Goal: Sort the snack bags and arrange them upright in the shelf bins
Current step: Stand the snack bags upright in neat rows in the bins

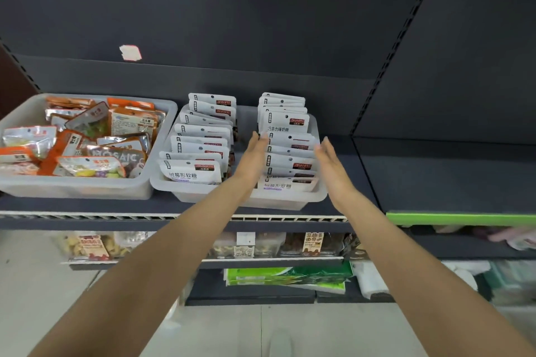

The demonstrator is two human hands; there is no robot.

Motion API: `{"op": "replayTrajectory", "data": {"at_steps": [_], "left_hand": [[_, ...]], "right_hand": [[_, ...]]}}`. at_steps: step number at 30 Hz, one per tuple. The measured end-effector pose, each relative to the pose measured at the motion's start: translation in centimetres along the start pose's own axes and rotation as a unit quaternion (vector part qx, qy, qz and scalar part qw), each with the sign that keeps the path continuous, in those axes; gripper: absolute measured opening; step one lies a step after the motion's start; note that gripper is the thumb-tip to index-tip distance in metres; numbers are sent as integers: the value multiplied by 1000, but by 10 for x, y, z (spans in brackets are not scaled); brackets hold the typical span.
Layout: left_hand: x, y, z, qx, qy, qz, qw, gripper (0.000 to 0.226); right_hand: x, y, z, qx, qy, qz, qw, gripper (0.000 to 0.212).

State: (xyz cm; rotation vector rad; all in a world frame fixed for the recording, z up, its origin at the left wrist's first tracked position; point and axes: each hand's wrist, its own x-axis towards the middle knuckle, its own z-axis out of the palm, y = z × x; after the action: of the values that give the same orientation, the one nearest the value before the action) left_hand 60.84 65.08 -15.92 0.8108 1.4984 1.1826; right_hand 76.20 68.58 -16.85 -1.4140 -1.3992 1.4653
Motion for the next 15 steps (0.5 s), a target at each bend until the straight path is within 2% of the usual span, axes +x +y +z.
{"op": "replayTrajectory", "data": {"at_steps": [4, 9, 12, 15], "left_hand": [[21, 8, -2, -8, 25, -34, 999, 55], [40, 5, 7, -3, -24, -62, 998, 52], [53, 5, 1, 22, 8, -53, 998, 54], [68, 14, -4, 8, 67, -57, 996, 56]], "right_hand": [[19, -8, -12, -13, 11, 7, 1000, 58], [40, 3, -3, -19, -62, 26, 998, 49], [56, 4, -9, -6, -8, 3, 1000, 41], [78, 0, -22, -12, 14, 13, 1000, 46]]}}
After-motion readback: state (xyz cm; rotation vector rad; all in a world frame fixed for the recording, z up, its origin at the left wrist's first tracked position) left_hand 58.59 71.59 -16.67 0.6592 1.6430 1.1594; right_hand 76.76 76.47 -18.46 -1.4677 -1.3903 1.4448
